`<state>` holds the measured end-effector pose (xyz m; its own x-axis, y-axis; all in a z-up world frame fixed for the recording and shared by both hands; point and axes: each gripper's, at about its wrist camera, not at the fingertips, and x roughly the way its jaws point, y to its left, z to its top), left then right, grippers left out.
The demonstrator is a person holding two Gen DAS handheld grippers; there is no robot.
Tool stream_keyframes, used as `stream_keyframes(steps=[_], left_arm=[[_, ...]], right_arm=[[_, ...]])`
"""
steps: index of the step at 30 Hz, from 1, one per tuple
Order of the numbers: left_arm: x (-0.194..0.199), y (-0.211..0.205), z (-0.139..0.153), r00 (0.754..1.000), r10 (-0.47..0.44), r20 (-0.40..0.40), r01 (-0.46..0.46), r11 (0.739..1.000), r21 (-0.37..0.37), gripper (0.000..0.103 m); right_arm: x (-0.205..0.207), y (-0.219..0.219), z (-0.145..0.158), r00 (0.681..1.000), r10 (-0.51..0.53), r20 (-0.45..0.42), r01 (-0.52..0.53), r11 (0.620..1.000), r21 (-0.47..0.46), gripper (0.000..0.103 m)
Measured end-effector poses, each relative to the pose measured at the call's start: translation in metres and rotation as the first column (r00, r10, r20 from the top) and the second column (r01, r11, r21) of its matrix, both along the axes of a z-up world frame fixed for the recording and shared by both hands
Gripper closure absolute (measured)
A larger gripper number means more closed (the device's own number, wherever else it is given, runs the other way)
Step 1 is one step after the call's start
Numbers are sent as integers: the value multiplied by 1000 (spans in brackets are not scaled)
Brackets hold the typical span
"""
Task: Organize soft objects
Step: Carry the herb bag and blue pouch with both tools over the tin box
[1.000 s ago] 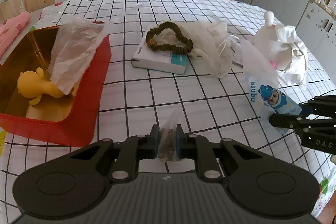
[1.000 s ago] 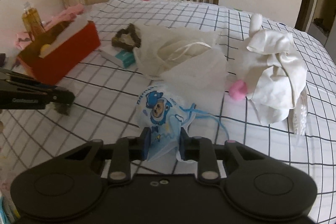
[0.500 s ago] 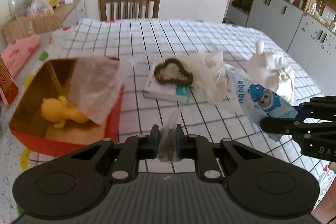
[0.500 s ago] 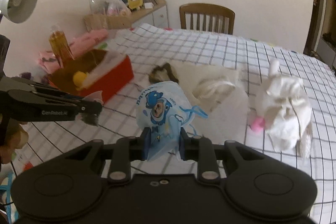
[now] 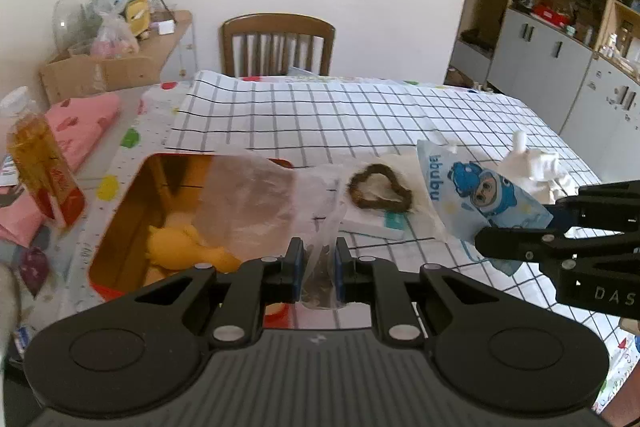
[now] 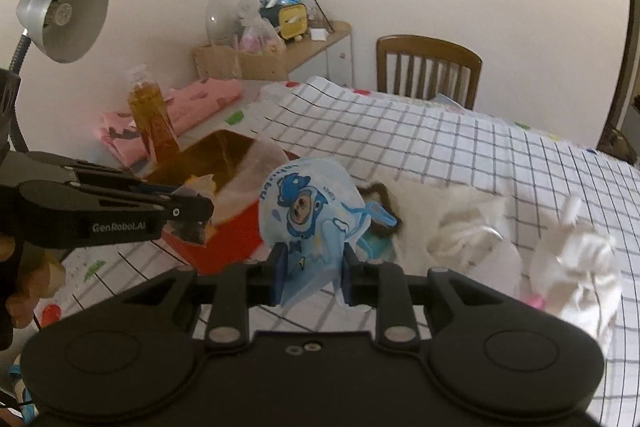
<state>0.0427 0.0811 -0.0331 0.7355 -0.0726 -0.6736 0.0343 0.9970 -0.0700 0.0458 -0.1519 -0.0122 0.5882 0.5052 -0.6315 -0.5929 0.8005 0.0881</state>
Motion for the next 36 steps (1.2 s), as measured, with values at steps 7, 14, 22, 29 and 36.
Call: stream_keyframes(steps=[7,14,22,29,36], left_arm=[[7,25,8,998,68,11,-68,997,27,88],[21,47,1,991,131,-17,-130,990,50,88],[36,67,-15,979,197,-58,-193,978,72,88],[52,75,-28,972,218,-90,-211,974,83,88],[66,80,-40,965,230,-126,-221,972,79,88]], right_arm=[[13,35,12,998,60,17,-60,998,6,77],[35,68,10,993,121,-2,-121,993,-10,77],[66,105,-5,983,179,-49,-181,983,-39,77],[91,138,-26,970,230,-79,-237,966,-103,77],[110,157,-48,961,259,-95,-272,948,-168,78]])
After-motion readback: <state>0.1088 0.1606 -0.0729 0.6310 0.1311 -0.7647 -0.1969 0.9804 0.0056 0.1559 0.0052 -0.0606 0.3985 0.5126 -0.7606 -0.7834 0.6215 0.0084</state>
